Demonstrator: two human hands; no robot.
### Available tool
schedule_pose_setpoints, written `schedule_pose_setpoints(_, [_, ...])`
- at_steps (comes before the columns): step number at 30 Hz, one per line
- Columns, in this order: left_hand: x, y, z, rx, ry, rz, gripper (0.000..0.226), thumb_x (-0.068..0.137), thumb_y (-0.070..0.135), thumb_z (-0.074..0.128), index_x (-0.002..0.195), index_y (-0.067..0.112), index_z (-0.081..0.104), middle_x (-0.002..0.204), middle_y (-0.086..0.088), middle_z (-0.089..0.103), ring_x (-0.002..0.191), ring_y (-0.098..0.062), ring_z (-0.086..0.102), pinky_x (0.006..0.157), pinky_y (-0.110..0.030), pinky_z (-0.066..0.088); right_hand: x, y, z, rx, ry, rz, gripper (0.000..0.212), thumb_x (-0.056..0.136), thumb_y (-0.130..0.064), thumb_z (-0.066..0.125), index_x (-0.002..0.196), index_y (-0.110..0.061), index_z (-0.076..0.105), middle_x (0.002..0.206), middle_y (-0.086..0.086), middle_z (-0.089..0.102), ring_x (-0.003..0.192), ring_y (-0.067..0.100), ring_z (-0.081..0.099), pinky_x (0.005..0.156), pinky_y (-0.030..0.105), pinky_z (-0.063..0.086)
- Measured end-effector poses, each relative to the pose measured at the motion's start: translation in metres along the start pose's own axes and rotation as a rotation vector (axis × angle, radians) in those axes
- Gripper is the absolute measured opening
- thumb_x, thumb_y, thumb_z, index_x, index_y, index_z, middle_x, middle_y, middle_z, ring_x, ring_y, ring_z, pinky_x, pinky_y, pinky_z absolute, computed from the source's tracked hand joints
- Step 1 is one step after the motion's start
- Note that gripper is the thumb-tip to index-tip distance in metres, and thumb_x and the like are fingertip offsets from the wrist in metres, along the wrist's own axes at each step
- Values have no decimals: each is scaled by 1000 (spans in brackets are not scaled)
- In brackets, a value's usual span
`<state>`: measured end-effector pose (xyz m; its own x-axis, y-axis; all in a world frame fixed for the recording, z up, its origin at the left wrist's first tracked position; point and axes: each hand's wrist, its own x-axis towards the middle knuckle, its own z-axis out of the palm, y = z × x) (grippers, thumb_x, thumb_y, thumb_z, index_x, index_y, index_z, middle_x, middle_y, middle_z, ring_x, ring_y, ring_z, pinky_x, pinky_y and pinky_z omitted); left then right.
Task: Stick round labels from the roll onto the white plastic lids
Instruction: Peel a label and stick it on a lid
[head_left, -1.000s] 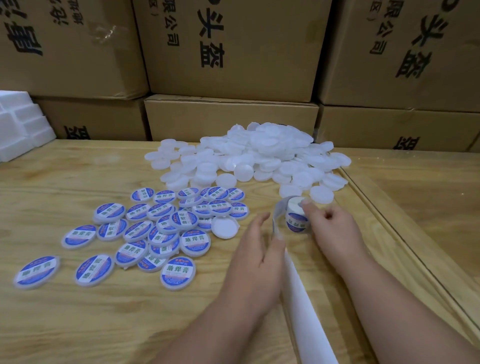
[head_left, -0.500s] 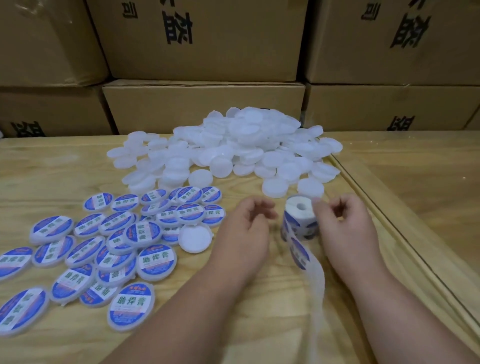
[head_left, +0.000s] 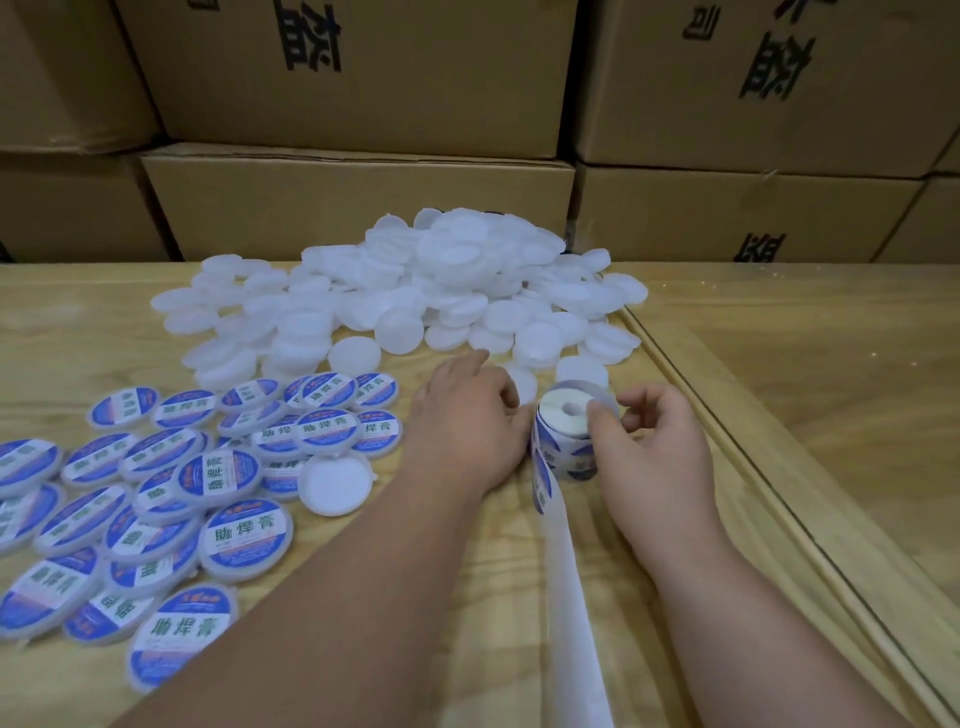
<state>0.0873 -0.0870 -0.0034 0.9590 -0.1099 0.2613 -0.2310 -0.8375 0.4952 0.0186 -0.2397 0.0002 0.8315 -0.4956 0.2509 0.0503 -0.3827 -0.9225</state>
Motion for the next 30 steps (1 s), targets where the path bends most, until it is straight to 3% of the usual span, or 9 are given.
schedule_pose_setpoints(3, [-4, 1, -7, -57, 32, 5, 19, 89, 43, 62, 77, 27, 61, 101, 9, 63, 111, -24, 55, 91, -39, 46, -6, -2, -2, 51, 21, -40, 39, 93, -40, 66, 63, -24, 46, 52, -15, 44, 46, 6, 38, 44, 14, 32])
schedule_pose_setpoints(6, [-10, 0, -11, -147, 116, -26, 22, 91, 40, 66, 75, 25, 62, 108, 4, 65, 113, -22, 53, 96, -34, 41, -20, -10, -5, 52, -71, -81, 58, 92, -52, 58, 51, -13, 41, 44, -8, 33, 44, 8, 30, 41, 18, 25])
schedule_pose_setpoints(10, [-23, -3, -13, -232, 145, -56, 21, 88, 35, 70, 73, 32, 55, 105, 10, 61, 107, -17, 54, 94, -35, 44, -34, -17, -6, 29, -227, -45, 75, 76, -69, 52, 62, 4, 49, 51, 18, 46, 47, 15, 41, 46, 29, 34])
schedule_pose_setpoints(13, [-29, -2, -17, -225, 82, -45, 10, 90, 29, 67, 97, 33, 60, 110, 11, 56, 111, -16, 52, 95, -35, 44, -39, -23, -7, 77, -313, -17, 68, 80, -63, 57, 61, 2, 54, 52, 20, 55, 44, 15, 46, 44, 24, 39])
schedule_pose_setpoints(17, [-34, 8, -21, -136, 39, -16, 35, 95, 27, 51, 129, 30, 55, 134, 4, 56, 127, -20, 45, 106, -38, 38, -39, -28, -5, -25, -379, -29, 61, 88, -59, 58, 59, -5, 62, 51, 6, 63, 49, 23, 59, 50, 32, 48])
schedule_pose_setpoints(19, [-36, 10, -20, -86, -29, 7, 48, 90, 32, 53, 138, 33, 49, 141, 6, 52, 132, -20, 41, 108, -40, 34, -42, -28, -7, -94, -388, -86, 62, 80, -69, 53, 52, -13, 52, 43, -5, 49, 44, 18, 44, 49, 35, 35])
schedule_pose_setpoints(21, [-35, 8, -19, -38, -79, 14, 57, 86, 34, 57, 141, 35, 45, 144, 7, 49, 135, -20, 38, 109, -40, 31, -46, -26, -9, -144, -410, -147, 56, 75, -73, 50, 49, -24, 47, 42, -11, 38, 44, 7, 35, 50, 29, 29])
schedule_pose_setpoints(25, [-29, 7, -16, -88, -39, 5, 54, 84, 31, 58, 137, 35, 47, 135, 6, 52, 129, -22, 42, 106, -40, 33, -41, -20, -13, -128, -500, -145, 40, 73, -67, 56, 66, -28, 62, 51, -14, 49, 49, 2, 43, 51, 21, 35])
schedule_pose_setpoints(30, [-22, -3, -10, -344, 82, -14, 50, 83, 27, 63, 131, 34, 51, 129, 8, 56, 120, -13, 52, 103, -37, 45, -31, -18, -7, -158, -536, -134, 33, 87, -27, 63, 55, -29, 54, 47, -14, 40, 46, 5, 35, 52, 26, 31])
